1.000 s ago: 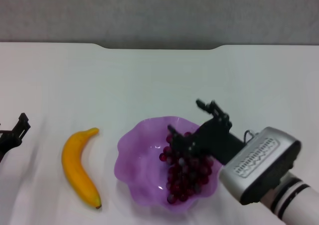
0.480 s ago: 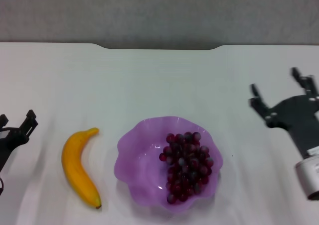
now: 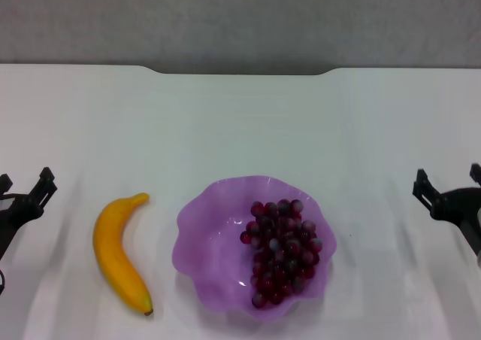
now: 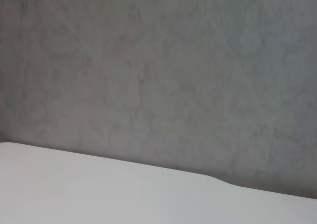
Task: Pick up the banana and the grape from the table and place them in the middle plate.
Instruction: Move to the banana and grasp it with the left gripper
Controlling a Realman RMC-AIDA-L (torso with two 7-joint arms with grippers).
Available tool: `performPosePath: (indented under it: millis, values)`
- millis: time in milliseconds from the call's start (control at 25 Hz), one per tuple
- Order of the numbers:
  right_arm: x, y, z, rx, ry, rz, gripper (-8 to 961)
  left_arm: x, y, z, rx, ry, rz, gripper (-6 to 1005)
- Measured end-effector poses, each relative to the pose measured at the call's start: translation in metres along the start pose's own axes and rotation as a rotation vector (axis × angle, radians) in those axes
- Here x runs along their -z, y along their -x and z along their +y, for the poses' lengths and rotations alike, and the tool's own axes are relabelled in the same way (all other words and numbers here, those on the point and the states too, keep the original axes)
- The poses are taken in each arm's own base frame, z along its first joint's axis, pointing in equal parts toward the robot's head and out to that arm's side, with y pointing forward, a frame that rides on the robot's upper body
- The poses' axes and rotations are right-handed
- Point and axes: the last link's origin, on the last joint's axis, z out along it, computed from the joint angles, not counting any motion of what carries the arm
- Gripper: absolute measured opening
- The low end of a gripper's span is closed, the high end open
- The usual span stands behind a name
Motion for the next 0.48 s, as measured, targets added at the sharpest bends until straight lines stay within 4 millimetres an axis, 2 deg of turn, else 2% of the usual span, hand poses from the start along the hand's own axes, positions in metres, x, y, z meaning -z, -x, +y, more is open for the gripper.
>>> performPosePath:
  millis: [200, 360, 480]
  values:
    - [-0.002, -0.014, -0.012, 0.006, -0.016, 0.070, 905, 0.000, 0.000, 0.000, 0.001, -0.002, -0.001, 784]
    - [0.000, -0.018, -0.018, 0.056, -0.038, 0.050, 906, 0.000, 0.000, -0.001, 0.000, -0.005, -0.003, 783]
    - [0.004, -0.019, -0.016, 0.155, -0.043, -0.022, 906, -0.001, 0.000, 0.000, 0.001, -0.002, -0.001, 783]
